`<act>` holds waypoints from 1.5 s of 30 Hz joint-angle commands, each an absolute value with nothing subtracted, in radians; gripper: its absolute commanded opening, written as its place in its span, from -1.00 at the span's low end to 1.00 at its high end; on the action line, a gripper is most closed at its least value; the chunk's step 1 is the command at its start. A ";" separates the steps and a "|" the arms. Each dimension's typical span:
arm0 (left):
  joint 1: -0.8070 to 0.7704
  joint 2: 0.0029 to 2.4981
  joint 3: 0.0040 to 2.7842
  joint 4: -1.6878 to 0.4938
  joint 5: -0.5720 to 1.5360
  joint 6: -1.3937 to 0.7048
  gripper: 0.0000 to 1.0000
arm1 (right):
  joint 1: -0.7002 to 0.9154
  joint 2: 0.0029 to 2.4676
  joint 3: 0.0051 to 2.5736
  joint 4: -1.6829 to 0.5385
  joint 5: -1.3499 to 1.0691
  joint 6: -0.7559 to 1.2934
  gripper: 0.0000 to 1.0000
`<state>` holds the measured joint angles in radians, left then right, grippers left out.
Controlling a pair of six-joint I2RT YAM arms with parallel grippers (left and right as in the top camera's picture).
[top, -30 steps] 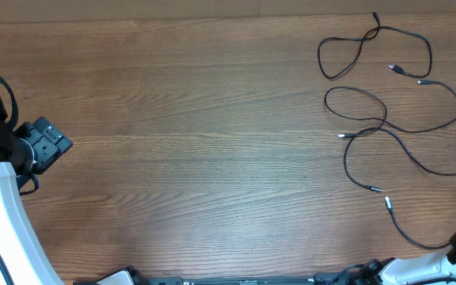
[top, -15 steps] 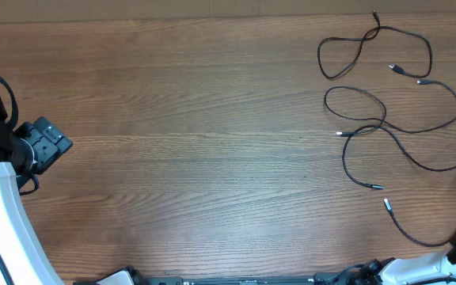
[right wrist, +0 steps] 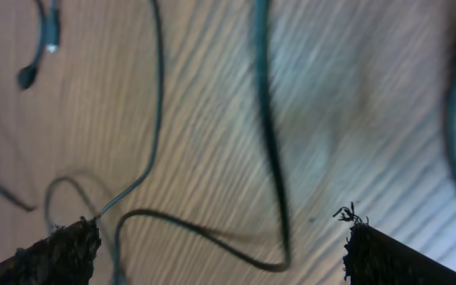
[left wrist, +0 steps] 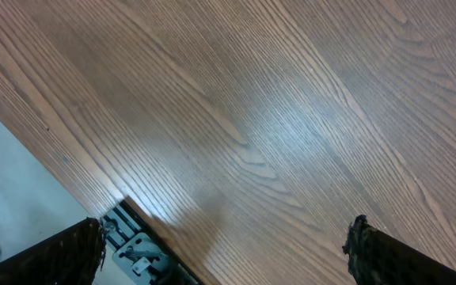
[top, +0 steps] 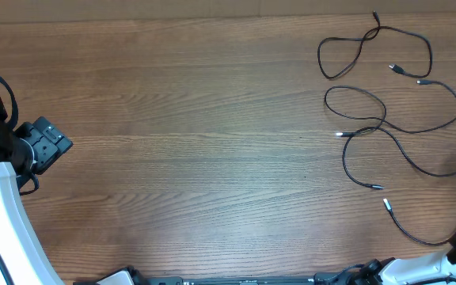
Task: Untangle cables
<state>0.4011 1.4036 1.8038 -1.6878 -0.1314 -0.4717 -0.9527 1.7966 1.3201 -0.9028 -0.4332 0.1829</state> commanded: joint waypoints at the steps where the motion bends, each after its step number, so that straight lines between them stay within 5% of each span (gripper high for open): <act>1: 0.405 1.405 1.800 -1.689 -0.130 -0.487 0.99 | -0.933 1.798 1.328 -0.909 -0.577 0.147 1.00; 12: 0.405 1.405 1.800 -1.689 -0.130 -0.487 0.99 | -0.719 1.798 1.328 -0.996 -0.562 0.113 1.00; 21: 0.405 1.405 1.800 -1.689 -0.130 -0.487 0.99 | -0.560 1.797 1.328 -0.994 -0.168 0.293 1.00; 39: 0.405 1.405 1.800 -1.689 -0.130 -0.487 0.99 | -0.708 1.568 1.331 -1.037 -0.236 0.362 1.00; 45: 0.405 1.405 1.800 -1.689 -0.130 -0.487 0.99 | -0.631 1.554 1.329 -1.058 -0.587 0.089 1.00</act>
